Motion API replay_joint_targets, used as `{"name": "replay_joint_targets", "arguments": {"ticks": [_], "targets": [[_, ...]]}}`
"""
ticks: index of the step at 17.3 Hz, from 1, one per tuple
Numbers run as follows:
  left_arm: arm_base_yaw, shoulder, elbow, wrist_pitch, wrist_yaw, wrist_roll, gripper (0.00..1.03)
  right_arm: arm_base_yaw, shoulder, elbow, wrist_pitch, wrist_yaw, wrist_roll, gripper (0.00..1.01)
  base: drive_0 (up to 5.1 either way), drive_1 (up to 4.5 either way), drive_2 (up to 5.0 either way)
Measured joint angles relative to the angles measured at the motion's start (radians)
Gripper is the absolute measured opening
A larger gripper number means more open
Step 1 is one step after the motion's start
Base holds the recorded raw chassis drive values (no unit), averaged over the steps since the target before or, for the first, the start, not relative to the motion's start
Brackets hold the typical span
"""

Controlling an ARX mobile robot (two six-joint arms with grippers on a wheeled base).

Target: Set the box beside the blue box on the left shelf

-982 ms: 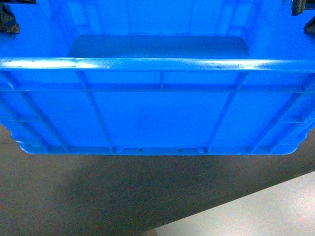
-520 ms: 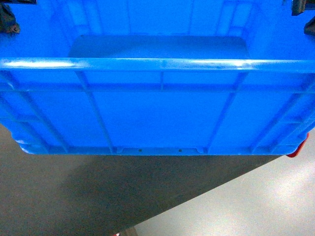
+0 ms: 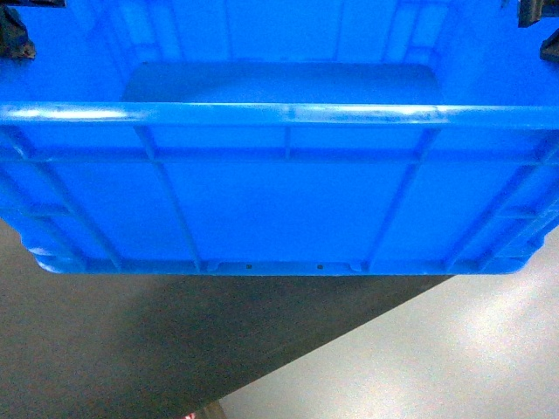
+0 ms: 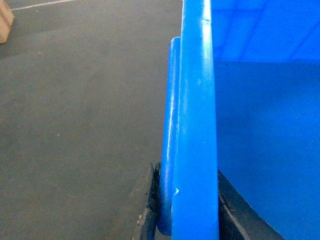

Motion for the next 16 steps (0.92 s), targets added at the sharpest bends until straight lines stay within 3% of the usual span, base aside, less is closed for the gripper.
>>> {"name": "replay_joint_targets", "arguments": {"ticks": [16], "targets": [[0.000,0.000,0.000,-0.001,0.000,0.000,0.20,0.000,0.000,0.000,0.000,0.000,0.000,0.21,-1.5,-1.54,-1.5]]}}
